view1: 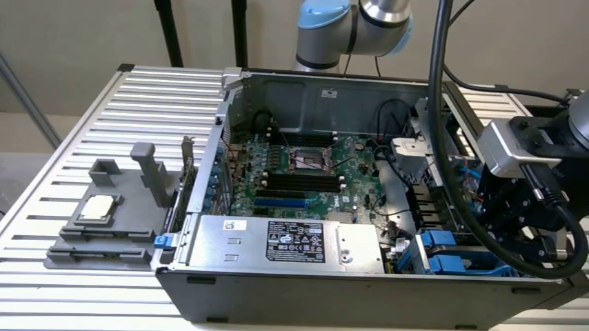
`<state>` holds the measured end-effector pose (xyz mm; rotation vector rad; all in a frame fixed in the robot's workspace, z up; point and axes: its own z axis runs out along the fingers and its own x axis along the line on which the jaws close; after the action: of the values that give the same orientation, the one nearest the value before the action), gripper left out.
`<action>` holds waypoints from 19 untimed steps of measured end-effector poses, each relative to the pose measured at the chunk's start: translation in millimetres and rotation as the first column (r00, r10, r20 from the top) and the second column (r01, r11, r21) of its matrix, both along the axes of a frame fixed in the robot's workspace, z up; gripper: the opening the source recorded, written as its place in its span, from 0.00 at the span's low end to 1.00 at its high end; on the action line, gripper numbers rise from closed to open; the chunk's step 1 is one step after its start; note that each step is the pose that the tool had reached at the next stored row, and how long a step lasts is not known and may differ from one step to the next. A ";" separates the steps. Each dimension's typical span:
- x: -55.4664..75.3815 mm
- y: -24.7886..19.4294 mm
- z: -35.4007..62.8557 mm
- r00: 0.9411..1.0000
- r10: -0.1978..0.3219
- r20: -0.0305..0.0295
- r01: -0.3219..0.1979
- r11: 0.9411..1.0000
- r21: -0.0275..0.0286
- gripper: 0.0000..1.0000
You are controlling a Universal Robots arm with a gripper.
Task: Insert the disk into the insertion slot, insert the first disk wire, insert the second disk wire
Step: 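Insert the first disk wire, then insert the second disk wire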
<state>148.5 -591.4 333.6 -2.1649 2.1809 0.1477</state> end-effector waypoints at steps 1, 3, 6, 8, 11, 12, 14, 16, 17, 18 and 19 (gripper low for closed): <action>0.1 0.0 -0.1 1.000 0.000 0.000 0.000 1.000 0.000 0.17; 0.4 0.2 0.5 1.000 0.000 0.000 0.000 1.000 0.001 0.18; 0.0 -0.2 8.6 1.000 0.000 -0.001 0.000 1.000 0.000 0.25; -2.1 -1.1 12.5 1.000 0.000 -0.002 0.000 1.000 0.000 0.25; -10.3 -2.6 14.3 1.000 0.000 -0.001 0.000 1.000 0.000 0.25; -10.6 -2.6 14.3 1.000 0.000 -0.001 0.000 1.000 0.000 0.25; -10.6 -2.6 14.3 1.000 0.000 -0.001 0.000 1.000 0.000 0.25; -10.7 -2.7 14.3 1.000 0.000 -0.001 0.000 1.000 0.000 0.25; -10.8 -2.7 14.3 1.000 0.000 -0.002 0.000 1.000 0.000 0.25; -10.9 -2.7 14.3 1.000 0.000 -0.001 0.000 1.000 0.000 0.25; -11.0 -2.7 14.3 1.000 0.000 -0.001 0.000 1.000 0.000 0.25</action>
<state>137.6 -594.0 348.0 -2.1655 2.1816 0.1496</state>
